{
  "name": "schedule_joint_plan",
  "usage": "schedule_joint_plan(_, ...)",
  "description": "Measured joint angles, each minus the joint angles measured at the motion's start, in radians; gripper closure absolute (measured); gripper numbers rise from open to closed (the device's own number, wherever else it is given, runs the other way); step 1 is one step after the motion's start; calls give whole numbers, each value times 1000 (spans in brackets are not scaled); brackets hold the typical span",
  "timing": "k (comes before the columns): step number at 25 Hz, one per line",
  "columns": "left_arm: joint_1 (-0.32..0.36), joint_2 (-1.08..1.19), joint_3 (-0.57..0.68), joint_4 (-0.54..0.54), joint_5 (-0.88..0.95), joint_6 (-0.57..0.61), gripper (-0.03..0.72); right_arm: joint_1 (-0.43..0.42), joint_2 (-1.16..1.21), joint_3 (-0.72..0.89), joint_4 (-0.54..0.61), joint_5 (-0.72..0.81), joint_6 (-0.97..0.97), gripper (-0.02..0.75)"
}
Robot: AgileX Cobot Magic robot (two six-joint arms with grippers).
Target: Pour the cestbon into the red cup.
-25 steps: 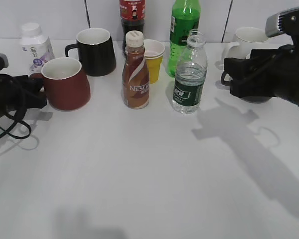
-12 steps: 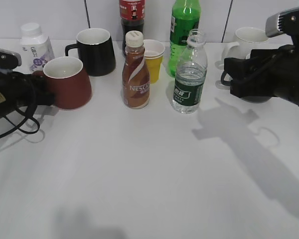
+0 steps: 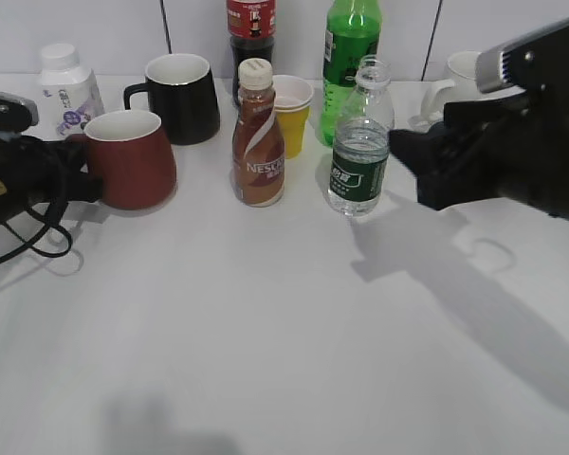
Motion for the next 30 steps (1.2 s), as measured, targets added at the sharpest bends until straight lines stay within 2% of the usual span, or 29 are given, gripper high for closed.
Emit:
schedule_joint_plan(3,0,-63,34,7,8,5,649,0,66,0,-26,-43,43,111)
schedule_joint_plan(5,0,-115,61,7,8,5,648,0,114,0,-10,-88,50,87)
schedule_joint_plan(10,-1,-277,132,19,30,5,650,0,249,-14,-1,-210,56,85)
schedule_joint_plan(14,-19,-409,171,21,144,5,650,0,359,-53,-2,-251,57,85)
schedule_joint_plan(21,-121,-565,175,40,320,5,650,0,481,-163,64,-278,52,85)
schedule_joint_plan(28,-238,-597,175,49,424,5,650,0,577,-285,66,-274,49,95)
schedule_joint_plan(30,-274,-597,175,49,430,5,650,0,608,-314,64,-256,49,123)
